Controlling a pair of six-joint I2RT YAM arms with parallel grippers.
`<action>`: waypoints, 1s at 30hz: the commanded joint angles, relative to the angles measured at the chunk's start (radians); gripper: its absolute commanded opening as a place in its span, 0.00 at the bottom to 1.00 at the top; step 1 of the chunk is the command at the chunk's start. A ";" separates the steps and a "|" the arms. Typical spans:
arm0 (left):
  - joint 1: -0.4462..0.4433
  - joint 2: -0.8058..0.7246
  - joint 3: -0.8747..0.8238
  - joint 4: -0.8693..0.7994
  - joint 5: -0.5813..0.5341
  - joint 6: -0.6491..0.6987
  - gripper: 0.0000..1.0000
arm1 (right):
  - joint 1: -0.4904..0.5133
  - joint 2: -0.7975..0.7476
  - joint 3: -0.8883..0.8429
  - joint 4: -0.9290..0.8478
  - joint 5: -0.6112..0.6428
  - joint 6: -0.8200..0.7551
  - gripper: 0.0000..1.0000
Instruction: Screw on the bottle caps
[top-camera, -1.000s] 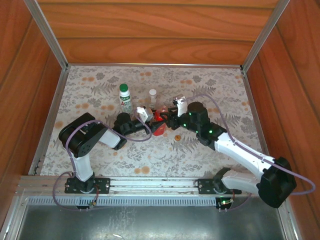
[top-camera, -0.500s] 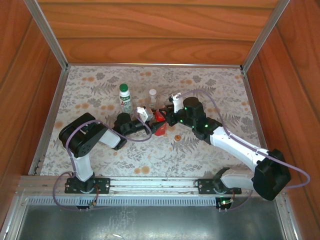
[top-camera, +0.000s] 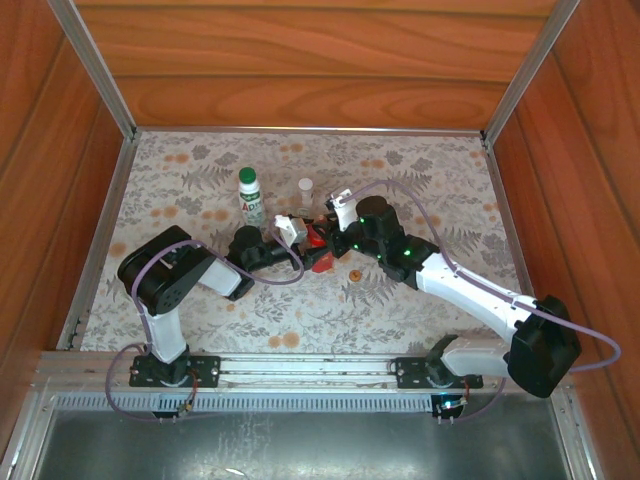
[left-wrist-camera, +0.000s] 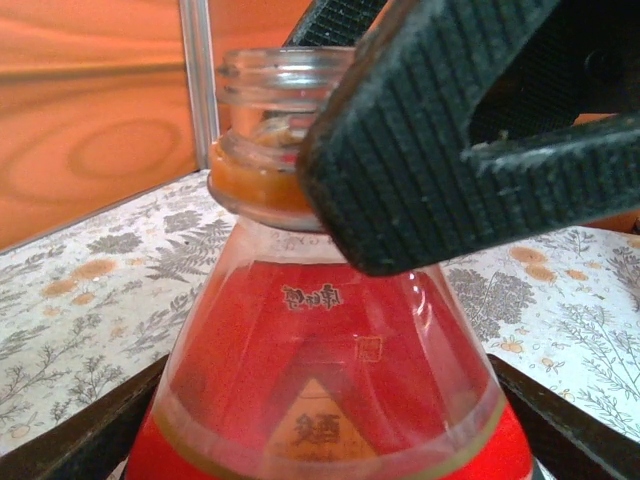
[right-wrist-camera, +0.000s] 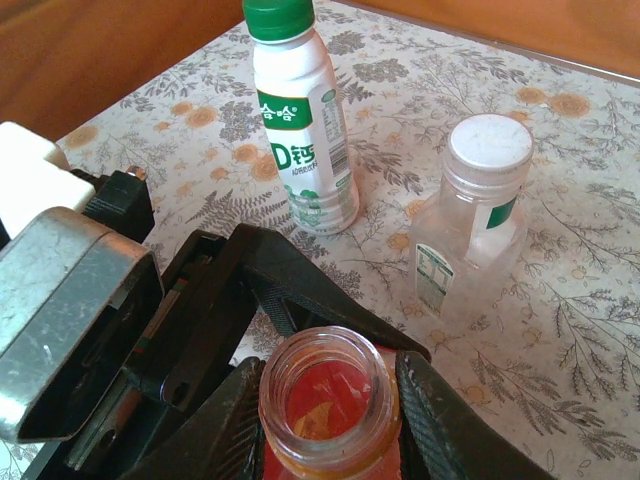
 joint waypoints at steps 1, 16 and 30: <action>-0.008 0.005 0.022 0.012 0.027 -0.005 0.71 | 0.006 0.011 0.014 -0.041 0.031 -0.019 0.29; -0.014 -0.032 0.003 0.012 0.037 0.016 0.69 | 0.006 0.020 0.000 -0.020 0.057 0.012 0.31; -0.019 -0.027 -0.009 0.010 0.035 0.032 0.62 | 0.006 -0.067 -0.024 0.003 0.012 0.009 0.62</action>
